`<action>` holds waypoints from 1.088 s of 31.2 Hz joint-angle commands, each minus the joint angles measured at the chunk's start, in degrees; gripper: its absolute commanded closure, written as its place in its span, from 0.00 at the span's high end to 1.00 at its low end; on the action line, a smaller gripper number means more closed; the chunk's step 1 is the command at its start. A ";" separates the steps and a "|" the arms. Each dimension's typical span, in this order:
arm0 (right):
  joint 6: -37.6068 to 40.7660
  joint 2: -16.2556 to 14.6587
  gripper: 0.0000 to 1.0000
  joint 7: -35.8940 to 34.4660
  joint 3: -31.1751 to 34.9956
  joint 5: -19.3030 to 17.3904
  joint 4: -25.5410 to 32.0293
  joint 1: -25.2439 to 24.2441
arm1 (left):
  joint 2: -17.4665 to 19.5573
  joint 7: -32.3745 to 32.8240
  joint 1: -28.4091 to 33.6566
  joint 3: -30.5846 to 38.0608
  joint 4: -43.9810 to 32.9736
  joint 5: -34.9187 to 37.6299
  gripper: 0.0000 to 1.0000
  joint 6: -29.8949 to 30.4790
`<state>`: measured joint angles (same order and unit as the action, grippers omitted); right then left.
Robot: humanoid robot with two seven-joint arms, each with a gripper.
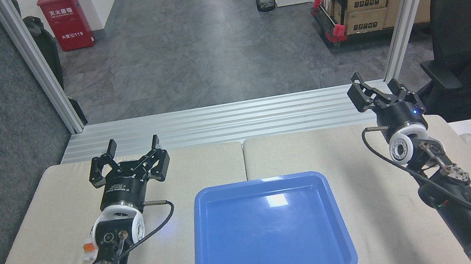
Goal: Pick up switch part and place in tray
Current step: 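Open the left gripper and hold it above the table near the switch part, then lower the left gripper down onto the small white-and-orange switch part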
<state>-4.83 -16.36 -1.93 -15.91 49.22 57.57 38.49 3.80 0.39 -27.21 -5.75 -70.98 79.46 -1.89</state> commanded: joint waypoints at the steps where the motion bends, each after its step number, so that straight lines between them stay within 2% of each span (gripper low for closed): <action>1: 0.00 0.01 0.99 0.00 0.00 0.00 0.00 -0.08 | 2.62 -0.21 0.32 -0.49 0.14 -0.09 1.00 0.22; 29: 0.00 0.01 0.99 0.00 0.00 0.00 0.00 0.01 | 3.59 -0.21 0.67 -0.05 0.14 -0.44 1.00 0.48; 34: 0.00 0.01 0.99 0.00 0.00 0.00 0.00 0.01 | 5.25 -0.21 3.04 1.96 1.72 -1.06 1.00 0.66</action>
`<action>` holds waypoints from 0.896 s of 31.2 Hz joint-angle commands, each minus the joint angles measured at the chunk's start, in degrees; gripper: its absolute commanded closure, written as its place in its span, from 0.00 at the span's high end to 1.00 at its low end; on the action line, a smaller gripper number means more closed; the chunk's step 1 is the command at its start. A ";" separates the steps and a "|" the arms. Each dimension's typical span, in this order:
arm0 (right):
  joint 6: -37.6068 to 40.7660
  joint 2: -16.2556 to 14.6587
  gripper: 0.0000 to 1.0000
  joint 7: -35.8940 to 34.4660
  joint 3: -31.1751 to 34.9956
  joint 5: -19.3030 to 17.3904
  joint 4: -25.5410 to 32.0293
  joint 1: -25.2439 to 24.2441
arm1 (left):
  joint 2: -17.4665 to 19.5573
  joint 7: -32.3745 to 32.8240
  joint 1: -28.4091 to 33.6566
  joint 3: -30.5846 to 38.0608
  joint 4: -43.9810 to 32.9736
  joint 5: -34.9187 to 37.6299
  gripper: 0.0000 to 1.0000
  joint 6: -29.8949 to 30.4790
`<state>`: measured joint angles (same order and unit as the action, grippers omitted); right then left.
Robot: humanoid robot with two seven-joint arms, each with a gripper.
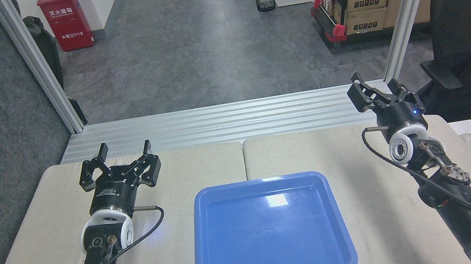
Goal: Pick up switch part and place in tray
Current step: 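Lower the left gripper down onto the small white-and-orange switch part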
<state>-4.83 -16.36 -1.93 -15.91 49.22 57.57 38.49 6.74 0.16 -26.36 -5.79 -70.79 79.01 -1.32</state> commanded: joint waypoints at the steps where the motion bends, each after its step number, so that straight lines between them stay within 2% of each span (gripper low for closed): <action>1: 0.00 0.01 0.99 0.00 0.00 0.00 0.00 0.01 | 2.66 0.02 2.71 2.71 2.05 -0.61 1.00 0.09; 5: 0.00 0.01 0.99 0.00 0.00 0.00 0.00 -0.08 | 5.81 -0.42 5.69 5.96 7.23 -0.70 1.00 1.66; 9: 0.00 0.01 0.99 0.00 0.00 0.00 0.00 0.01 | 9.07 -4.28 7.02 7.90 13.91 -0.78 1.00 3.52; 12: 0.00 0.01 0.99 0.00 0.00 0.00 0.00 0.01 | 10.39 -5.70 8.16 9.57 15.42 -0.78 1.00 4.13; 23: 0.00 0.01 0.99 0.00 0.00 0.00 0.00 0.01 | 10.66 -5.79 13.25 9.22 13.92 0.53 1.00 9.22; 28: 0.00 0.01 0.99 0.00 0.00 0.00 0.00 0.01 | 10.66 -5.79 13.61 8.61 14.10 0.62 1.00 10.90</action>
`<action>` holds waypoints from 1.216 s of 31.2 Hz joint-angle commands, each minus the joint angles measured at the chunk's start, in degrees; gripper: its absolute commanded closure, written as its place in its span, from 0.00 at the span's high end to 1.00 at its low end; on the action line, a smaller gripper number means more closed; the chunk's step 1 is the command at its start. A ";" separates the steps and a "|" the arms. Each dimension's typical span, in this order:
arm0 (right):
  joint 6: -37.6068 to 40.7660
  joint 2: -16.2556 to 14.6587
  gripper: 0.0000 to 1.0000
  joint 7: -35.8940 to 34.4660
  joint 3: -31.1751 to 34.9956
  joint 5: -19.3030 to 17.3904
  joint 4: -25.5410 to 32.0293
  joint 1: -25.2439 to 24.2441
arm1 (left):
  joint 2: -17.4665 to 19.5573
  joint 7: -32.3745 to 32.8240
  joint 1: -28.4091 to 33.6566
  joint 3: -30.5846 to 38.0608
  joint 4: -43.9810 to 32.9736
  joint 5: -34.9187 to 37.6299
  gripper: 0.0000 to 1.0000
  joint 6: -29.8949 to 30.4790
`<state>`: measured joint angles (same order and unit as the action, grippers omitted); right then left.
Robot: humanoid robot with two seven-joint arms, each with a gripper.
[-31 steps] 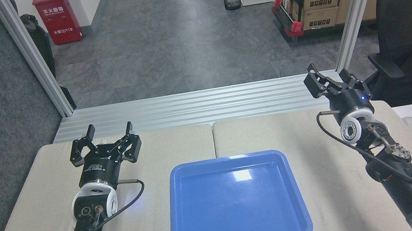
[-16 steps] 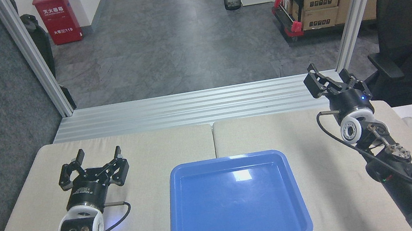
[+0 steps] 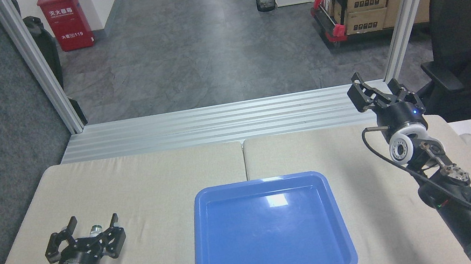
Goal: Pick up switch part and place in tray
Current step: 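Lower the left gripper down onto the small white-and-orange switch part, then close the left gripper on the switch part and lift it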
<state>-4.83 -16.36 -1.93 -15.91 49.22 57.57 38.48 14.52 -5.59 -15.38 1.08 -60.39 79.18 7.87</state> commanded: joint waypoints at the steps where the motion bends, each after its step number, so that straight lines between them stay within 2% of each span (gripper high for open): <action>1: 0.00 0.01 0.99 0.00 0.00 0.00 0.00 0.02 | 2.88 0.05 2.64 1.56 3.70 0.45 1.00 1.97; 16: 0.00 0.01 0.99 0.00 0.00 0.00 0.00 0.02 | 2.97 0.14 1.67 -0.99 8.44 3.17 1.00 1.71; 24: 0.00 0.01 0.99 0.00 0.00 0.00 0.00 0.02 | 2.88 0.14 1.84 -0.99 8.45 3.44 1.00 1.80; 26: 0.00 0.01 0.99 0.00 0.00 0.00 0.00 0.02 | 2.88 0.14 1.84 -0.99 8.36 3.44 0.97 1.98; 28: 0.00 -0.08 0.99 0.00 0.00 0.00 0.00 0.02 | 2.88 0.06 1.84 -1.08 8.27 3.52 0.87 2.42; 30: 0.00 -0.08 0.99 0.00 0.00 0.00 0.00 0.02 | 2.88 0.05 1.76 -1.08 8.09 3.44 0.70 3.03; 32: 0.00 0.01 0.99 0.00 0.00 0.00 0.00 0.02 | 2.88 0.05 1.76 -1.08 7.92 3.35 0.41 5.13; 33: 0.00 0.01 0.99 0.00 0.00 0.00 0.00 -0.07 | 2.88 0.05 1.67 -1.08 7.83 3.35 0.32 6.10; 35: 0.00 0.01 0.99 0.00 0.00 0.00 0.00 0.02 | 2.88 0.06 1.58 -0.99 7.57 3.00 0.06 7.86; 36: 0.00 0.01 0.99 0.00 0.00 0.00 0.00 0.02 | 2.88 0.05 1.58 -0.99 7.48 2.82 0.00 8.39; 38: 0.00 0.01 0.99 0.00 0.00 0.00 0.00 0.02 | 2.88 0.05 1.67 -0.91 7.21 2.65 0.00 9.79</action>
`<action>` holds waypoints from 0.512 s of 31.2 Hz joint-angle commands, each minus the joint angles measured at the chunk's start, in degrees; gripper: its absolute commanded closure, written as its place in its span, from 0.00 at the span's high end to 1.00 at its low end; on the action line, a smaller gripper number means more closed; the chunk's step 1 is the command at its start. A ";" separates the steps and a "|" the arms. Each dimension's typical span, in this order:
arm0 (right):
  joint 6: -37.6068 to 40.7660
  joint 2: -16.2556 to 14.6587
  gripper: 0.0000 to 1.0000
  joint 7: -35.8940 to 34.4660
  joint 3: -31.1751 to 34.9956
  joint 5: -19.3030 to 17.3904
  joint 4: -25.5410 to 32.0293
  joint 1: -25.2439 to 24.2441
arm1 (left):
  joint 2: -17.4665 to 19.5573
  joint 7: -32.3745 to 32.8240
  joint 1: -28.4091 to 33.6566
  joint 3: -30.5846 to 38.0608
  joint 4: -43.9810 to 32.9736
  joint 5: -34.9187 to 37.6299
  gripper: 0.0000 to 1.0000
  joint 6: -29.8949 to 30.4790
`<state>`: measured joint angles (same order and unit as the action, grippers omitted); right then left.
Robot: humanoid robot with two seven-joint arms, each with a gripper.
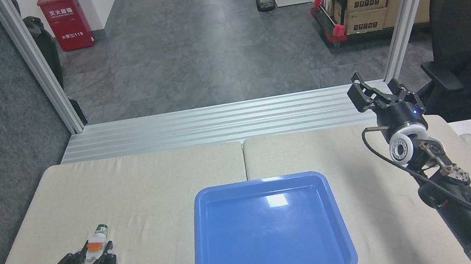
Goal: Pick up switch part and place in tray
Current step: 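Close the left gripper on the switch part and lift it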
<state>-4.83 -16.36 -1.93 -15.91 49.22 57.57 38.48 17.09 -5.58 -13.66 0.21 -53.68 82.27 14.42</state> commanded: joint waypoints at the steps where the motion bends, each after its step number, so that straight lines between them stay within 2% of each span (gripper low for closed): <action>1: 0.00 0.01 0.99 0.00 0.00 0.00 0.00 -0.07 | 0.31 0.05 0.03 0.14 0.42 -0.35 0.00 3.60; 5: 0.00 0.01 0.99 0.00 0.00 0.00 0.00 0.02 | 0.31 0.05 -0.05 0.58 -1.77 -0.44 0.00 3.51; 8: 0.00 0.01 0.99 0.00 0.00 0.00 0.00 -0.07 | 0.40 0.13 -0.23 0.75 -6.51 -0.62 0.00 3.69; 11: 0.00 0.01 0.99 0.00 0.00 0.00 0.00 -0.07 | 0.66 0.48 -0.58 0.75 -14.93 -2.71 0.00 5.61; 13: 0.00 0.01 0.99 0.00 0.00 0.00 0.00 0.02 | 0.75 1.01 -0.58 0.75 -22.13 -6.48 0.00 9.91; 16: 0.00 0.01 0.99 0.00 0.00 0.00 0.00 0.02 | 0.14 2.59 -0.84 0.32 -29.09 -8.00 0.00 12.74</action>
<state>-4.83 -16.35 -1.93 -15.91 49.22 57.57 38.48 17.40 -4.70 -14.03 0.08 -60.63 79.25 22.64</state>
